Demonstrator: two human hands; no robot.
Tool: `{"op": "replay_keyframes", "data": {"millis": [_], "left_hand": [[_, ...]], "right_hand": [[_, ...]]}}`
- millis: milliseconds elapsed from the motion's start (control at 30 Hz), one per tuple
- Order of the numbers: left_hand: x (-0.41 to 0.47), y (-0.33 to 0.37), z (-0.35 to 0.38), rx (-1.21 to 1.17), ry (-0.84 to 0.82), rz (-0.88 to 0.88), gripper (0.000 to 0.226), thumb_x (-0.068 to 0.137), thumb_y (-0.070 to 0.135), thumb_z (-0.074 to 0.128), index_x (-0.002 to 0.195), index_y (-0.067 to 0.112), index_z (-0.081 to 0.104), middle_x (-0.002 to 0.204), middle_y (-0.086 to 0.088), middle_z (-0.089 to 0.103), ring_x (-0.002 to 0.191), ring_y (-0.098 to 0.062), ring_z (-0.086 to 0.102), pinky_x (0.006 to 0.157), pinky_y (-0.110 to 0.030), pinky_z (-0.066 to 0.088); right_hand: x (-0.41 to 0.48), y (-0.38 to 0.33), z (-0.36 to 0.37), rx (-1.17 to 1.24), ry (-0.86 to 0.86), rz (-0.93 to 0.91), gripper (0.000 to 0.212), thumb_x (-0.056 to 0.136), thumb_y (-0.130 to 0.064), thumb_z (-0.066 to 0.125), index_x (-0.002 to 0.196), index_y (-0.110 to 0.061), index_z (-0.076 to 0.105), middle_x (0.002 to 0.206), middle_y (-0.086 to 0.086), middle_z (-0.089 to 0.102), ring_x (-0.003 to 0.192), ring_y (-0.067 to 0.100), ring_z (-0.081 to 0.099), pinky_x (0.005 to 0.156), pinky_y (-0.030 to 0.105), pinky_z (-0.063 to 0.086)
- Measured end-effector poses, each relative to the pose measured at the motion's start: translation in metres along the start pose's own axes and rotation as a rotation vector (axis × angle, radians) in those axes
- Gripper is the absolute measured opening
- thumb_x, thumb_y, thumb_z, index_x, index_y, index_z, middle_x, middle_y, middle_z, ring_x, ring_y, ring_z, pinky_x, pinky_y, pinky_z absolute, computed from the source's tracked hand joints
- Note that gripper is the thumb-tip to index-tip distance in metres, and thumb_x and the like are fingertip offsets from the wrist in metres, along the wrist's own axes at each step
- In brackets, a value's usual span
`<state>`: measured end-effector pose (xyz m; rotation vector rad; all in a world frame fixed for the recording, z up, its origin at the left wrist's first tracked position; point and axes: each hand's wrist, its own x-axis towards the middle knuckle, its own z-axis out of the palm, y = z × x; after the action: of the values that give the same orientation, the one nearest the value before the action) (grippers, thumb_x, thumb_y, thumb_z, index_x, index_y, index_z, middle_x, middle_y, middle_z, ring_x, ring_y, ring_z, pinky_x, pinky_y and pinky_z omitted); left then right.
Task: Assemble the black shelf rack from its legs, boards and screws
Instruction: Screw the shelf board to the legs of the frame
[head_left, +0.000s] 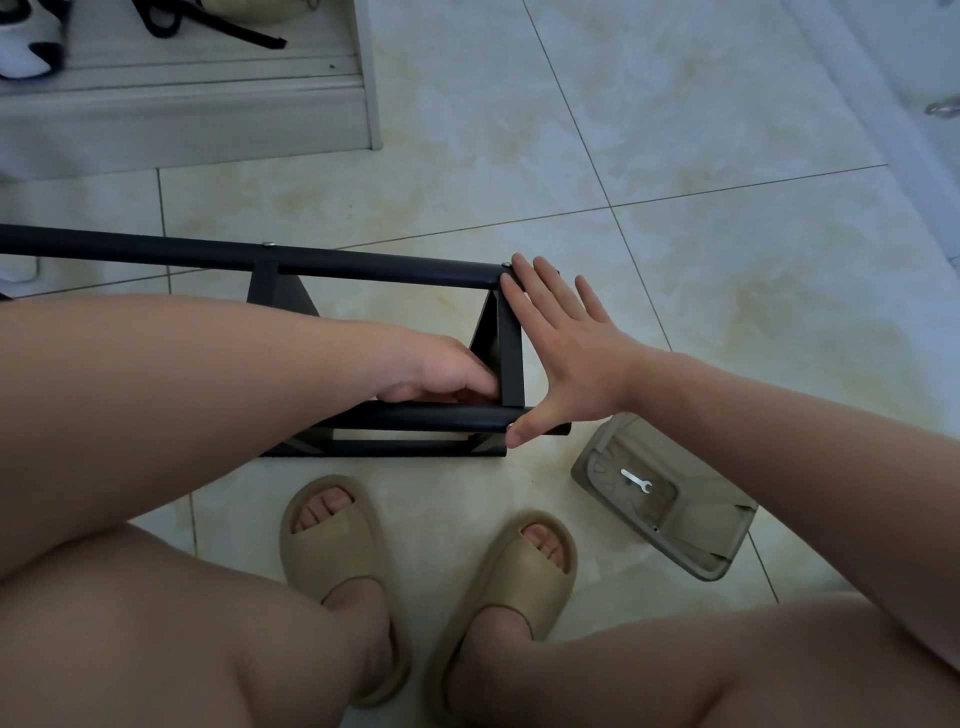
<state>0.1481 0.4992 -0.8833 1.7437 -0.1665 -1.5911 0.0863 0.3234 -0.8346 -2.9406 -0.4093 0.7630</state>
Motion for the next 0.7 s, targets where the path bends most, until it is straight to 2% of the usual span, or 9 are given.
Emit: {"op": "replay_keyframes", "data": {"millis": [133,167,233,300,333,467,500,600,700], "left_hand": [[0.0019,-0.0011,-0.0013,-0.012,-0.010,0.003,0.017,0.091,0.011,0.063,0.078,0.012,0.074,0.080,-0.009,0.075,0.072,-0.022,0.070,0.070,-0.026,0.056],[0.0019,-0.0020,-0.0019,-0.031,-0.025,0.003,0.022,0.091,0.009,0.062,0.075,0.013,0.076,0.082,-0.010,0.075,0.073,-0.023,0.071,0.072,-0.027,0.056],[0.0014,-0.0036,-0.0032,-0.054,-0.063,-0.005,0.024,0.091,0.009,0.061,0.076,0.014,0.079,0.090,-0.013,0.076,0.084,-0.027,0.071,0.086,-0.035,0.056],[0.0005,-0.0040,-0.0032,-0.070,-0.083,-0.018,0.018,0.092,0.011,0.061,0.091,0.010,0.078,0.098,-0.016,0.075,0.093,-0.031,0.068,0.098,-0.043,0.051],[0.0004,-0.0034,-0.0031,-0.078,-0.077,-0.024,0.016,0.092,0.013,0.062,0.097,0.007,0.076,0.098,-0.015,0.074,0.093,-0.031,0.068,0.099,-0.043,0.051],[0.0028,-0.0014,-0.0011,-0.007,-0.014,-0.006,0.009,0.090,0.017,0.066,0.087,0.013,0.073,0.080,-0.006,0.074,0.074,-0.022,0.068,0.075,-0.029,0.055],[0.0023,-0.0011,-0.0008,0.000,-0.008,-0.003,0.009,0.090,0.016,0.065,0.085,0.013,0.072,0.078,-0.006,0.074,0.074,-0.022,0.068,0.075,-0.029,0.055],[0.0001,-0.0022,-0.0017,-0.066,-0.031,-0.006,0.014,0.090,0.009,0.064,0.084,0.012,0.076,0.095,-0.013,0.075,0.092,-0.029,0.069,0.096,-0.039,0.052],[-0.0009,-0.0023,-0.0021,-0.111,-0.079,-0.036,0.024,0.093,0.010,0.058,0.110,0.002,0.073,0.108,-0.018,0.071,0.102,-0.033,0.065,0.105,-0.046,0.047]], "right_hand": [[0.0004,0.0001,-0.0003,0.001,0.000,-0.002,0.160,0.044,-0.104,0.046,0.156,-0.016,-0.026,0.162,0.000,-0.037,0.146,0.017,-0.038,0.122,0.050,-0.016],[0.0002,0.0001,-0.0003,0.002,0.001,-0.001,0.160,0.044,-0.104,0.047,0.157,-0.016,-0.026,0.162,-0.001,-0.037,0.146,0.017,-0.038,0.122,0.049,-0.016],[0.0001,0.0000,-0.0001,0.004,0.003,0.000,0.160,0.045,-0.103,0.048,0.157,-0.017,-0.026,0.162,-0.001,-0.037,0.147,0.017,-0.037,0.121,0.049,-0.016],[-0.0001,-0.0001,0.0000,0.005,0.003,-0.001,0.160,0.045,-0.103,0.050,0.157,-0.017,-0.026,0.162,-0.001,-0.037,0.148,0.018,-0.037,0.121,0.048,-0.016],[-0.0001,-0.0001,0.0000,0.006,0.003,-0.001,0.160,0.046,-0.102,0.051,0.157,-0.017,-0.026,0.162,-0.001,-0.037,0.148,0.018,-0.037,0.121,0.048,-0.016],[-0.0002,0.0000,-0.0008,0.007,-0.005,0.002,0.160,0.045,-0.102,0.050,0.156,-0.017,-0.027,0.161,-0.002,-0.039,0.147,0.017,-0.038,0.121,0.048,-0.017],[-0.0003,0.0000,-0.0010,0.008,-0.006,0.003,0.159,0.045,-0.102,0.050,0.156,-0.017,-0.027,0.161,-0.002,-0.039,0.147,0.017,-0.038,0.121,0.048,-0.016],[-0.0002,-0.0004,-0.0012,0.007,-0.007,0.002,0.159,0.046,-0.102,0.050,0.156,-0.017,-0.027,0.161,-0.001,-0.039,0.147,0.018,-0.038,0.122,0.049,-0.016],[-0.0004,-0.0004,-0.0009,0.007,-0.005,0.003,0.159,0.046,-0.102,0.051,0.156,-0.017,-0.027,0.161,-0.001,-0.038,0.147,0.018,-0.037,0.122,0.049,-0.015]]}}
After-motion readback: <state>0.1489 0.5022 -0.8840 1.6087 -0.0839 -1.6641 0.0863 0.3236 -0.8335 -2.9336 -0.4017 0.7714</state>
